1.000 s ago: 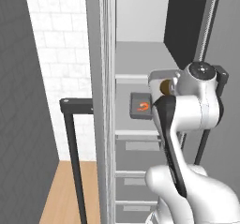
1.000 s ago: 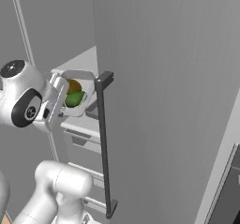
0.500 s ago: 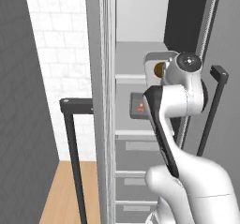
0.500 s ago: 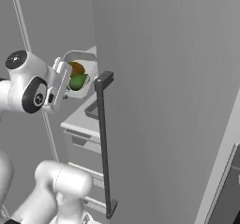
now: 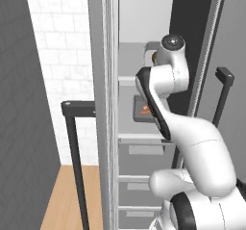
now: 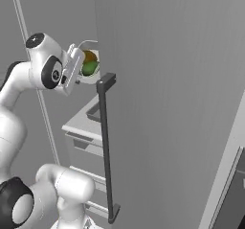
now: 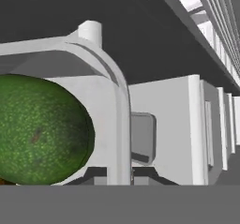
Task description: Take the meat container that has the shrimp and place it on the second highest rack of the freezer. Then take the vegetable container that has the avocados and place it on the highest rack of the freezer.
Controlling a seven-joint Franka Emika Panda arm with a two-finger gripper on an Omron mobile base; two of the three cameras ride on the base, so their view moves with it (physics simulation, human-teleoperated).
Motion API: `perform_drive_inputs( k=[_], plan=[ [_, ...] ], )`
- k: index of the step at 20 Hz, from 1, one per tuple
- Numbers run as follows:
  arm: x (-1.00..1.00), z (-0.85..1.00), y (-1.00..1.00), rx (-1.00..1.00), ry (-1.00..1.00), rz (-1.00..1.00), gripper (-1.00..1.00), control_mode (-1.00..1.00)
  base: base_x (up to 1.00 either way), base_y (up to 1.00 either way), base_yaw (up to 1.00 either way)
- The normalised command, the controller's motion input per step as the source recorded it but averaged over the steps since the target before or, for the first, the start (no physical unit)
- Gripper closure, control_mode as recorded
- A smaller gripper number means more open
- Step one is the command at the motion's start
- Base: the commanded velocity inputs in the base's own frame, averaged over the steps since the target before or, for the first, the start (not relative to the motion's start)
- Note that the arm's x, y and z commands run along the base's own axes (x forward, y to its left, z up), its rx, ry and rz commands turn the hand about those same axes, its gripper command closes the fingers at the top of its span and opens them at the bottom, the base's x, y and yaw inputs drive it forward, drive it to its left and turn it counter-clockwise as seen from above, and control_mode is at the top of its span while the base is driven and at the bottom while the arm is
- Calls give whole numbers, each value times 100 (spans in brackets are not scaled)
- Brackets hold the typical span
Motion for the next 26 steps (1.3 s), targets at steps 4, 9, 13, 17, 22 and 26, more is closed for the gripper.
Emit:
perform_drive_inputs(
  k=[4,9,13,17,22,26],
  plan=[
    [86,14,-13,0,7,-4,100,-100,0,0,0],
    [77,2,-13,0,4,-1,100,-100,0,0,0],
    [45,-11,-2,0,0,-1,100,-100,0,0,0],
    [28,-43,0,0,0,-3,100,-100,0,0,0],
    [32,-27,0,0,0,-2,100,-100,0,0,0],
    [20,-7,0,0,-3,0,100,-100,0,0,0]
  ],
)
